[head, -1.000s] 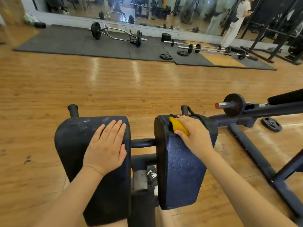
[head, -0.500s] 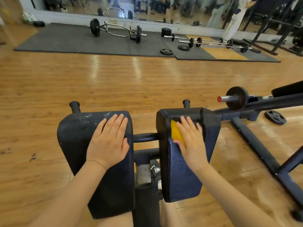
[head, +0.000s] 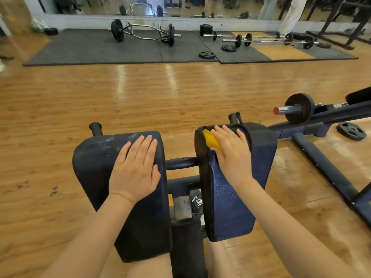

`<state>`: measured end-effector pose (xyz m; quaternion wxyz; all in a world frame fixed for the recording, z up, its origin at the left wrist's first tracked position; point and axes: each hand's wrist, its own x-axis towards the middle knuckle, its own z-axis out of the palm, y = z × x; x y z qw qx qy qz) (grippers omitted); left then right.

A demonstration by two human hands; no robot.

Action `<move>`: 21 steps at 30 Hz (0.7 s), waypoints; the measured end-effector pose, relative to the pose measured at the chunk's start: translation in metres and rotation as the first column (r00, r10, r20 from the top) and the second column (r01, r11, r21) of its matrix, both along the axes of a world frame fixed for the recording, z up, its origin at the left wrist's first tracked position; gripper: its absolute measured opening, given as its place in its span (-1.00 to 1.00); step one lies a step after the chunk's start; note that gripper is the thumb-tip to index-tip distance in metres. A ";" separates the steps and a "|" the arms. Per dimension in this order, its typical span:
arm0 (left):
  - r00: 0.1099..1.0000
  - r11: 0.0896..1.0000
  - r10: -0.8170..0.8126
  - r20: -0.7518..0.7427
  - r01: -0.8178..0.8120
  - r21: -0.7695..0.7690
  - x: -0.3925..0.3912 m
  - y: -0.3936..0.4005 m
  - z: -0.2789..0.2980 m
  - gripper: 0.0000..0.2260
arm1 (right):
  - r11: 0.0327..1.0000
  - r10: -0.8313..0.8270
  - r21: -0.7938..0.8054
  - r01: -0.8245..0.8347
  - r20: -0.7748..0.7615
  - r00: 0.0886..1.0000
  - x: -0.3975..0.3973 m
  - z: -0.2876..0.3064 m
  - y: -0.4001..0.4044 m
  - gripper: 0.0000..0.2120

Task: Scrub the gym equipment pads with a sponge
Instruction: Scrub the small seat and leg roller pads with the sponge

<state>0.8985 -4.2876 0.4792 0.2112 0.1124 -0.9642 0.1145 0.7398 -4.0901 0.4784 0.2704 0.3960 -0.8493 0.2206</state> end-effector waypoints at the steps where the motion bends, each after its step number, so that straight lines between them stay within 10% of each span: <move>1: 1.000 1.000 0.000 -0.001 0.000 -0.001 0.000 0.000 0.000 -0.49 | 0.999 -0.008 -0.036 0.009 0.019 1.000 0.006 -0.007 0.002 -0.62; 10: 1.000 1.000 -0.001 -0.010 0.001 0.012 0.001 0.002 0.003 -0.49 | 0.995 0.090 0.021 -0.095 0.167 0.982 0.058 -0.067 0.064 -0.58; 16: 1.000 0.999 0.004 0.006 -0.005 0.045 0.001 0.004 0.005 -0.48 | 0.927 0.055 -0.374 0.018 0.183 0.982 0.035 0.005 0.063 -0.64; 21: 0.998 0.993 0.053 0.020 -0.055 0.109 0.001 0.012 0.010 -0.47 | 0.995 -0.063 -0.061 0.079 0.225 0.972 -0.005 -0.004 0.051 -0.57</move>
